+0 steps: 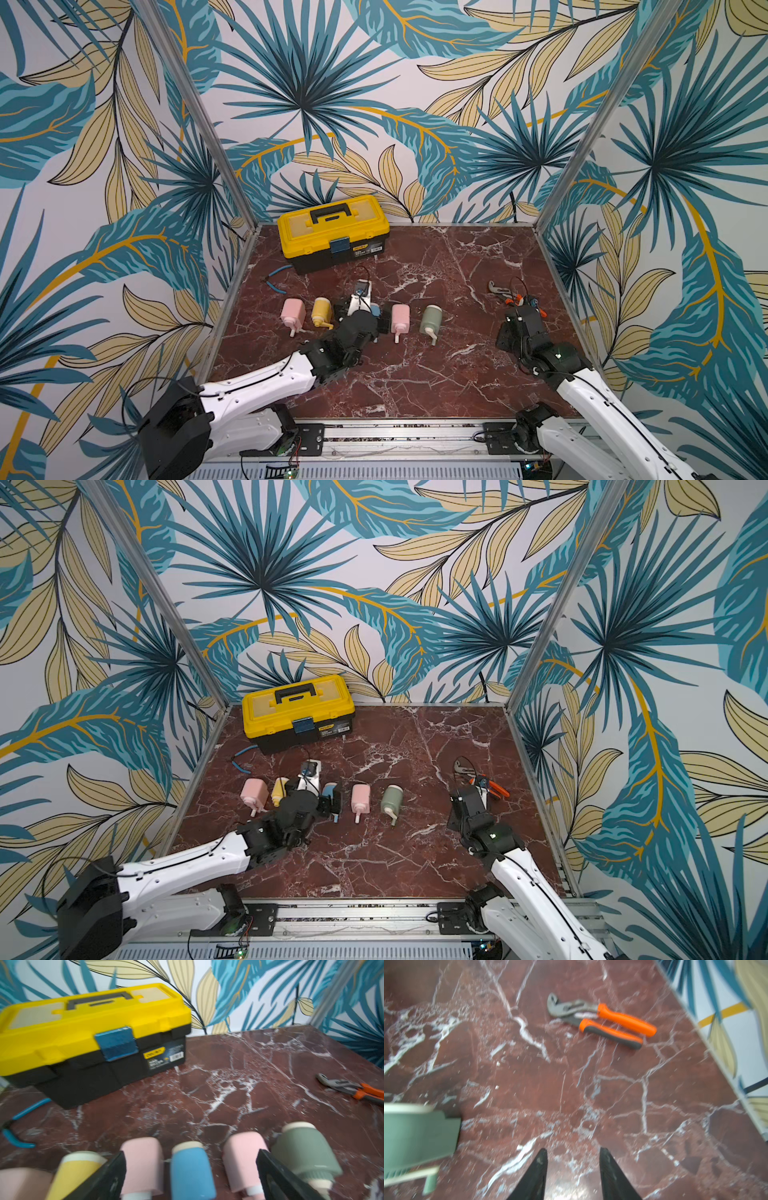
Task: Put the tray back into the pencil sharpener
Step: Reset both arms
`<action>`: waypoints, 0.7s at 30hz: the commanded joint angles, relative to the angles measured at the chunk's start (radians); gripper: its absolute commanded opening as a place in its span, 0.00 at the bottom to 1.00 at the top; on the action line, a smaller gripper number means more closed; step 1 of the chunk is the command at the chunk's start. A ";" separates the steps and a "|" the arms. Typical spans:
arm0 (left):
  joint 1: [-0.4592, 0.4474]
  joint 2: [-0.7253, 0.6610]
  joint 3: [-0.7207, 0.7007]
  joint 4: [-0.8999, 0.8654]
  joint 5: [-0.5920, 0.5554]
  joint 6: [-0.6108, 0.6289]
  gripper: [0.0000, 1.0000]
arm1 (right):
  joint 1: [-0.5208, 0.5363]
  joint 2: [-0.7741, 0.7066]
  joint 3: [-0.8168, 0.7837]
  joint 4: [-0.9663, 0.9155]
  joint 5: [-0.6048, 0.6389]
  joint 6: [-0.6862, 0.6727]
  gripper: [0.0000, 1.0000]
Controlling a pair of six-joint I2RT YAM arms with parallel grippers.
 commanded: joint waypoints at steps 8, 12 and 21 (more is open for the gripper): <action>0.390 -0.282 -0.151 0.006 0.110 0.171 1.00 | -0.132 0.065 -0.109 0.474 0.148 -0.273 0.67; 0.529 -0.269 -0.160 0.011 0.174 0.169 1.00 | -0.188 0.136 -0.169 0.682 0.125 -0.330 0.81; 0.771 -0.245 -0.263 0.163 0.390 0.211 1.00 | -0.230 0.274 -0.294 1.058 -0.019 -0.434 0.87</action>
